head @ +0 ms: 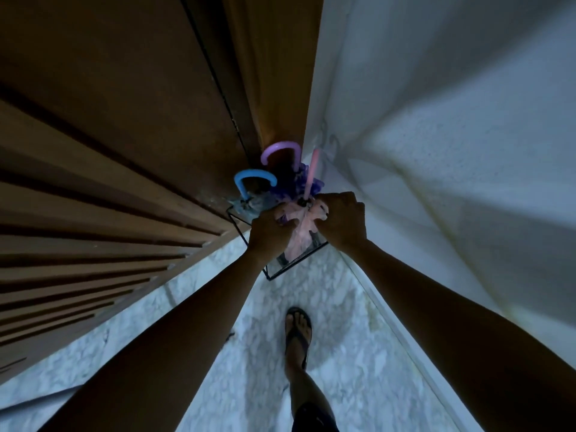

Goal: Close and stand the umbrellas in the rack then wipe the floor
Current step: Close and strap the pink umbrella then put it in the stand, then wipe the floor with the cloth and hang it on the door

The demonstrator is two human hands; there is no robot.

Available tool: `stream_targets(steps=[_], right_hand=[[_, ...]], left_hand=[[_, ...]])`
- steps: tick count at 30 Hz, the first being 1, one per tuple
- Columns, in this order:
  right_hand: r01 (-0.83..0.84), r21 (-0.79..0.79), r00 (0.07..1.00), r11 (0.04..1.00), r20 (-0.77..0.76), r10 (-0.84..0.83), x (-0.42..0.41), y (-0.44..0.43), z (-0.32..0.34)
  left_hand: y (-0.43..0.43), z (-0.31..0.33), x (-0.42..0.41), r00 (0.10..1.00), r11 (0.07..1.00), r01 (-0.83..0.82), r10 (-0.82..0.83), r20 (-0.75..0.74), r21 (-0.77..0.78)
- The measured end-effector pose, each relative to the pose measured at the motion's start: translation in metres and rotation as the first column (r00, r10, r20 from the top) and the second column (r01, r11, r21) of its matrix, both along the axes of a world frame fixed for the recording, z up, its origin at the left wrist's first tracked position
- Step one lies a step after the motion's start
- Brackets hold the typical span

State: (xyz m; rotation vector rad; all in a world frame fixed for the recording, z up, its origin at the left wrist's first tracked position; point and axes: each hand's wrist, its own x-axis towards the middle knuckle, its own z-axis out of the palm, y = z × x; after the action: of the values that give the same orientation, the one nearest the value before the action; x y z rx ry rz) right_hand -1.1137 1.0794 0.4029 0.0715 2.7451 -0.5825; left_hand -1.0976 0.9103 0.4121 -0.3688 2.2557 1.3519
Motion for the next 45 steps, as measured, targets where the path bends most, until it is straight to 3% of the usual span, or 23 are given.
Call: stream_targets(steps=[6,9,13,18,23,26,31,38,45], right_hand=[[0.247,-0.043,0.968,0.968,0.048,-0.245,0.036,-0.035,0.068],[0.250,-0.112,0.968,0.962,0.026,-0.249,0.061,-0.070,0.109],[0.070,-0.246,0.997,0.967,-0.009,-0.075,0.094,-0.132,0.161],[-0.214,-0.238,0.972,0.948,-0.152,0.181,0.160,-0.227,0.250],[-0.288,-0.449,0.943,0.846,-0.286,0.169,0.256,-0.326,0.325],[-0.377,-0.454,0.918,0.807,-0.297,0.261,0.317,-0.396,0.374],[-0.516,-0.528,0.850,0.674,-0.416,0.324,0.400,-0.487,0.439],[-0.669,-0.516,0.740,0.535,-0.527,0.417,0.453,-0.556,0.506],[-0.724,-0.469,0.680,0.506,-0.611,0.406,0.448,-0.616,0.555]], left_hand=[[-0.035,0.068,0.024,0.995,0.999,0.041,-0.039,0.093,-0.020],[-0.069,0.116,0.050,0.997,0.999,0.034,-0.031,0.071,-0.040],[-0.132,0.183,0.105,0.996,0.992,-0.092,0.093,0.005,-0.086],[-0.228,0.274,0.209,0.972,0.974,-0.211,0.199,-0.128,-0.088],[-0.328,0.368,0.334,0.927,0.923,-0.315,0.248,-0.282,-0.222],[-0.388,0.423,0.413,0.866,0.872,-0.415,0.290,-0.407,-0.261],[-0.463,0.488,0.515,0.808,0.760,-0.538,0.342,-0.479,-0.365],[-0.534,0.545,0.586,0.777,0.676,-0.594,0.341,-0.529,-0.436],[-0.585,0.594,0.600,0.701,0.564,-0.678,0.300,-0.647,-0.471]])
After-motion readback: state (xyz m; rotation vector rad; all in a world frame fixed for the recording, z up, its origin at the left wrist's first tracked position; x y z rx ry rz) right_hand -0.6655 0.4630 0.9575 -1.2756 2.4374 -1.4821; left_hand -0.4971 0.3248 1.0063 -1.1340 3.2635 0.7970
